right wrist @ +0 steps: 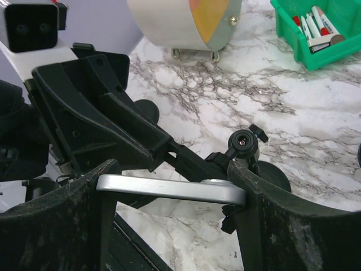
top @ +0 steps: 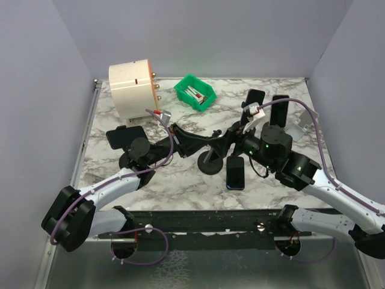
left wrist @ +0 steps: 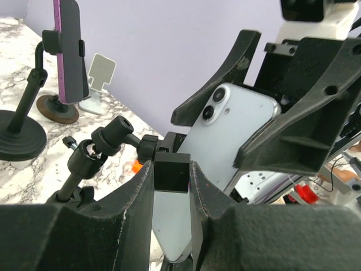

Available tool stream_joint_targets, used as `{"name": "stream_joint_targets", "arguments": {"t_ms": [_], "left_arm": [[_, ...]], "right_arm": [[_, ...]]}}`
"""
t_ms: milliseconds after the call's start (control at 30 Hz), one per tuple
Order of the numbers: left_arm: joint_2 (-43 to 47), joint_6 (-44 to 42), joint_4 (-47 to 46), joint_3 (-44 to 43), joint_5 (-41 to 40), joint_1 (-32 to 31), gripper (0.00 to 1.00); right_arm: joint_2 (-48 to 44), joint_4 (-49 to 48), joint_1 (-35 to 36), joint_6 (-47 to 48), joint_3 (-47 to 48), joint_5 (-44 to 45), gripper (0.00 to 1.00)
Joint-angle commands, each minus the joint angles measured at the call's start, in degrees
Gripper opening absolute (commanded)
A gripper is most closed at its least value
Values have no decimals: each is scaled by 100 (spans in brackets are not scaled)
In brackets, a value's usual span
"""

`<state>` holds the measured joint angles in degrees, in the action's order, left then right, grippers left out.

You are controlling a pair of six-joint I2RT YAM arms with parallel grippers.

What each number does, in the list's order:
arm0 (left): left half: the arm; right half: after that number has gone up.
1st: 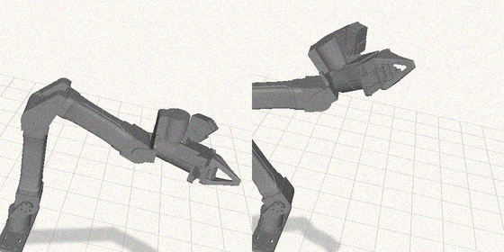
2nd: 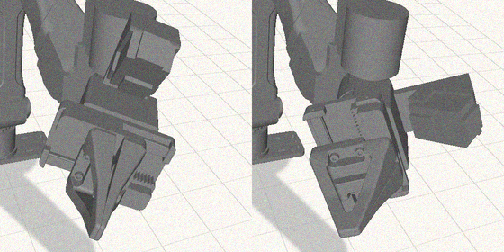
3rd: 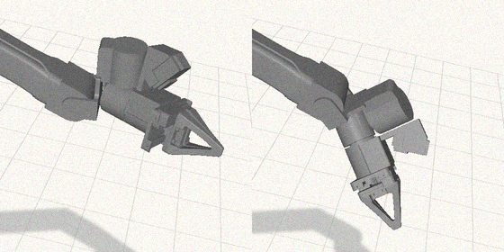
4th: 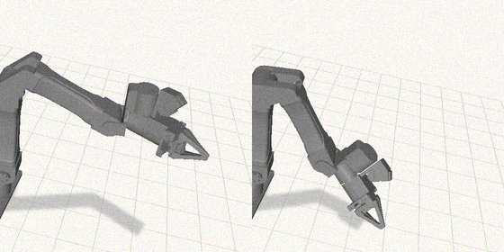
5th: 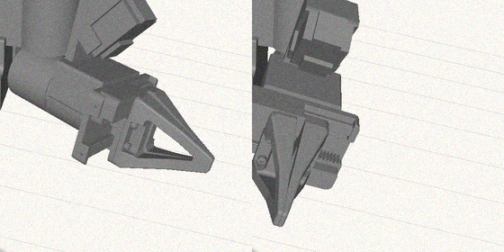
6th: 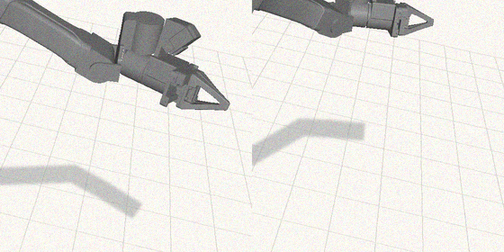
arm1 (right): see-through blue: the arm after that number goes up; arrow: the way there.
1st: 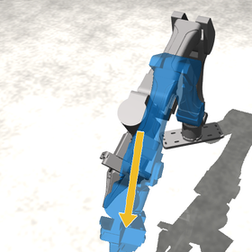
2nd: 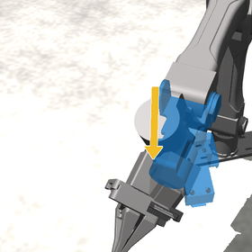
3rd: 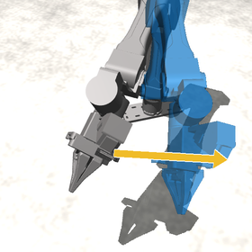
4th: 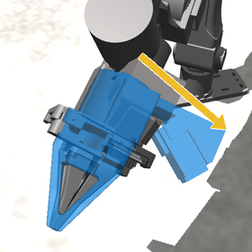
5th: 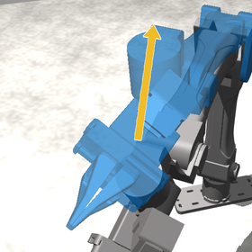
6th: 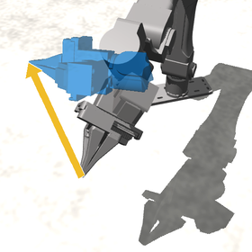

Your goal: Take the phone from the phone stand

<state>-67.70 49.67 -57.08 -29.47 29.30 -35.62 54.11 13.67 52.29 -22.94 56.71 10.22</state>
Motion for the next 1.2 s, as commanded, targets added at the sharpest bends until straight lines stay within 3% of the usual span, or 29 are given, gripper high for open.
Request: {"name": "stream_joint_targets", "arguments": {"t_ms": [0, 200, 233, 600, 700, 933, 1167], "left_arm": [[181, -465, 593, -247, 2, 92, 0], [252, -647, 806, -236, 58, 40, 0], [278, -662, 824, -217, 56, 33, 4], [901, -853, 1407, -371, -67, 28, 73], [1155, -977, 1745, -589, -83, 28, 98], [2005, -1702, 2721, -893, -52, 28, 99], [2244, -2347, 3547, -1453, 1159, 28, 99]], "right_arm": [[-180, 62, -53, -26, 411, -350, 0], [-109, -369, -53, -235, 576, -721, 0], [-55, -367, -53, -241, 685, -775, 0], [7, 433, -53, -75, 1527, -984, 0], [-82, 767, -53, 38, 1731, -995, 0], [-126, 1528, -53, 211, 2312, -1237, 0], [212, 2170, -57, -56, 2900, -1188, 0]]}}
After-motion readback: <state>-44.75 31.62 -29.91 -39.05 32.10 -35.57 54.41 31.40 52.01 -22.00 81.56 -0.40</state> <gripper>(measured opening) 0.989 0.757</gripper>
